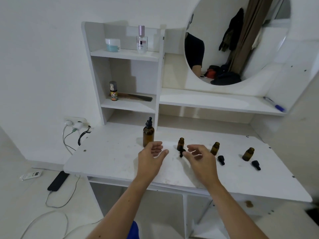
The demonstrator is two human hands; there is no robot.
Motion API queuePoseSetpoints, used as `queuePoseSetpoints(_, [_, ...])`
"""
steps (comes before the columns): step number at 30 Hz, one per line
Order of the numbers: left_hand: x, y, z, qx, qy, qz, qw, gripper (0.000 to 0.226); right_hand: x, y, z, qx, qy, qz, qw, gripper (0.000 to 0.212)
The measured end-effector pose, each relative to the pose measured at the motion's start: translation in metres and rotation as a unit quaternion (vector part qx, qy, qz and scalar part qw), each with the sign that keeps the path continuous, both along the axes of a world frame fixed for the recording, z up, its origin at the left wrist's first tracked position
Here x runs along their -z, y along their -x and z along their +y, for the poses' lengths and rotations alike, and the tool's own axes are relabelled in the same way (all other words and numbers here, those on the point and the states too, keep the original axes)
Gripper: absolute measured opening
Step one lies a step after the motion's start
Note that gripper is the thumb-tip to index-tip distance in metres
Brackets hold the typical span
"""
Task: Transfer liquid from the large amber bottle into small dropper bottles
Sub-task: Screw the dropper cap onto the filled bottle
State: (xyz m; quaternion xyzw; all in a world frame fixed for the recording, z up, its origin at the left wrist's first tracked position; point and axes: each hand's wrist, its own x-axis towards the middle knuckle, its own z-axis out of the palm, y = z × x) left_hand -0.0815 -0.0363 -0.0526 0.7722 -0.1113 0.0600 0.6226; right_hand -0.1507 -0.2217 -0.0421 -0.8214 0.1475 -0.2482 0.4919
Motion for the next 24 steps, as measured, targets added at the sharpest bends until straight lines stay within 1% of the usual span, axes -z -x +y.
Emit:
queuePoseSetpoints(5, [-0.002, -0.009, -0.034, 0.065, 0.003, 0.01, 0.998, 0.039, 0.007, -0.009, -0.002, -0.003, 0.036, 0.04, 0.999, 0.047])
queuePoseSetpoints(7, [-0.004, -0.015, -0.044, 0.073, 0.008, 0.011, 0.997, 0.037, 0.008, -0.011, -0.001, -0.007, 0.044, 0.053, 0.998, 0.053])
queuePoseSetpoints(9, [-0.005, -0.023, -0.052, 0.077, 0.014, 0.015, 0.997, 0.034, 0.008, -0.012, 0.002, -0.002, 0.036, 0.064, 0.997, 0.054])
queuePoseSetpoints(12, [-0.005, -0.031, -0.058, 0.088, 0.006, 0.013, 0.996, 0.032, 0.009, -0.015, 0.001, 0.006, 0.043, 0.068, 0.997, 0.049])
queuePoseSetpoints(16, [-0.002, -0.036, -0.059, 0.097, 0.003, 0.007, 0.995, 0.029, 0.011, -0.017, -0.002, 0.003, 0.063, 0.07, 0.996, 0.028])
queuePoseSetpoints(19, [0.001, -0.039, -0.059, 0.101, 0.003, 0.007, 0.995, 0.023, 0.011, -0.014, -0.002, -0.007, 0.087, 0.064, 0.994, 0.019])
queuePoseSetpoints(22, [0.003, -0.04, -0.059, 0.103, 0.011, 0.009, 0.995, 0.02, 0.014, -0.009, -0.004, -0.002, 0.066, 0.031, 0.997, 0.017])
queuePoseSetpoints(24, [0.004, -0.039, -0.058, 0.105, 0.012, 0.01, 0.994, 0.019, 0.014, -0.006, -0.007, 0.011, 0.034, 0.016, 0.999, 0.024])
